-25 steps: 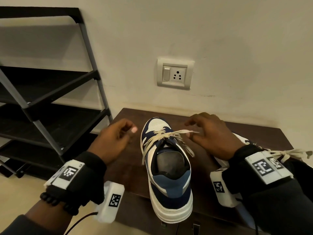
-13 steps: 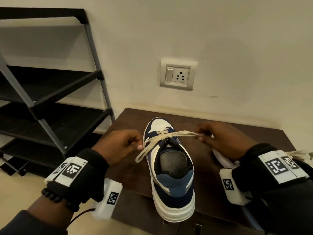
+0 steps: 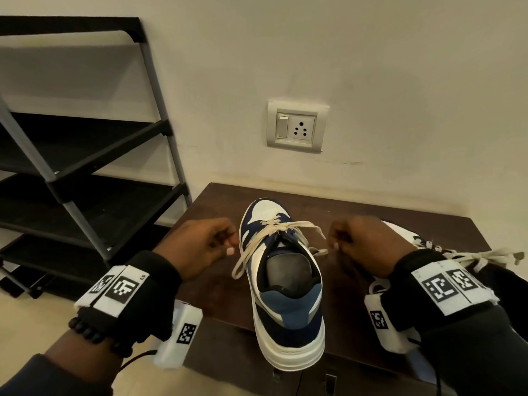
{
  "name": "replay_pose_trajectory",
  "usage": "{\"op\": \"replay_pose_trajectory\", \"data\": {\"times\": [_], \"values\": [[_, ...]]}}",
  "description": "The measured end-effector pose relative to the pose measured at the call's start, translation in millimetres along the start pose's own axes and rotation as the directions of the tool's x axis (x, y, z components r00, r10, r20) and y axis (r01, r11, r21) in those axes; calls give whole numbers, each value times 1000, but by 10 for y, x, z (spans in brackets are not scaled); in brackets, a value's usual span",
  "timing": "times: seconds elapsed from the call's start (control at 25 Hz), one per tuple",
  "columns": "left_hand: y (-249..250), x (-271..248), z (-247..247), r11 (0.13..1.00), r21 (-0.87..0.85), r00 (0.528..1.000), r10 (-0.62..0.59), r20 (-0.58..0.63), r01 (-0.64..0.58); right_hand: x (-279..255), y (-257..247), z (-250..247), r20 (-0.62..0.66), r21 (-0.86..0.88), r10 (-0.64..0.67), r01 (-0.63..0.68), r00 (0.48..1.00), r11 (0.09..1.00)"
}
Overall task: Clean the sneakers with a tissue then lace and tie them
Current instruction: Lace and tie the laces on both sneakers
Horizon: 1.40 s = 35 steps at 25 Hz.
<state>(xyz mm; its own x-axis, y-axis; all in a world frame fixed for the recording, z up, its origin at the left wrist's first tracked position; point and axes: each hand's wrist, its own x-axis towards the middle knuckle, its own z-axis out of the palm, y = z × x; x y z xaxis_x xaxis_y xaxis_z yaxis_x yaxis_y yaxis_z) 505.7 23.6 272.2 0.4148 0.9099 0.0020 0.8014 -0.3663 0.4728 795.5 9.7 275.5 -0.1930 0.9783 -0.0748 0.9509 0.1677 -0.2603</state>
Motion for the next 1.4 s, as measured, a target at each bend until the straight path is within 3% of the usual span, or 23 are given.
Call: {"op": "replay_pose_trajectory", "data": {"times": [0.08,0.16,0.24,0.36,0.44,0.52,0.6,0.72,0.84,0.88,0.96,1.08,1.16,1.4], "values": [[-63,-27,-51,994,83,996,-68,-58,73,-4,80,-55,-123,32,61,-57,991,998],[-60,-55,-89,993,-106,999,-48,-22,46,-48,84,-131,-229,121,-4,33,973,992],[51,-78,-57,967,-253,998,44,48,-31,-113,-15,-149,-215,236,-112,163,970,958],[159,-79,46,986,-149,997,72,15,-69,-110,-177,26,-104,259,-252,271,962,927],[114,-57,83,995,-96,1000,12,1,-12,-59,-162,129,-76,204,-223,234,972,951],[4,-28,93,989,50,990,-140,-27,142,-17,-86,117,-53,108,-120,125,991,986],[-67,-18,74,959,117,963,-248,-102,260,-16,1,62,-132,98,-25,38,991,994],[93,-65,-59,976,-164,979,-166,-122,145,-143,-68,-231,-375,206,-46,132,926,970],[359,-142,-146,897,-434,997,-68,41,79,-404,-300,-633,-557,278,-112,312,823,908],[421,-159,-129,889,-448,992,-48,117,96,-492,-374,-723,-555,286,-148,355,819,890],[475,-182,-75,893,-432,976,-35,215,128,-615,-519,-794,-430,263,-247,382,868,886],[473,-181,-52,881,-451,971,-39,235,144,-636,-661,-664,-170,136,-339,363,925,922],[471,-190,-90,878,-466,978,-11,207,108,-597,-707,-542,-75,53,-339,344,938,938],[440,-281,-69,915,-390,971,-10,239,106,-552,-786,-306,-75,52,-308,312,949,949]]}}
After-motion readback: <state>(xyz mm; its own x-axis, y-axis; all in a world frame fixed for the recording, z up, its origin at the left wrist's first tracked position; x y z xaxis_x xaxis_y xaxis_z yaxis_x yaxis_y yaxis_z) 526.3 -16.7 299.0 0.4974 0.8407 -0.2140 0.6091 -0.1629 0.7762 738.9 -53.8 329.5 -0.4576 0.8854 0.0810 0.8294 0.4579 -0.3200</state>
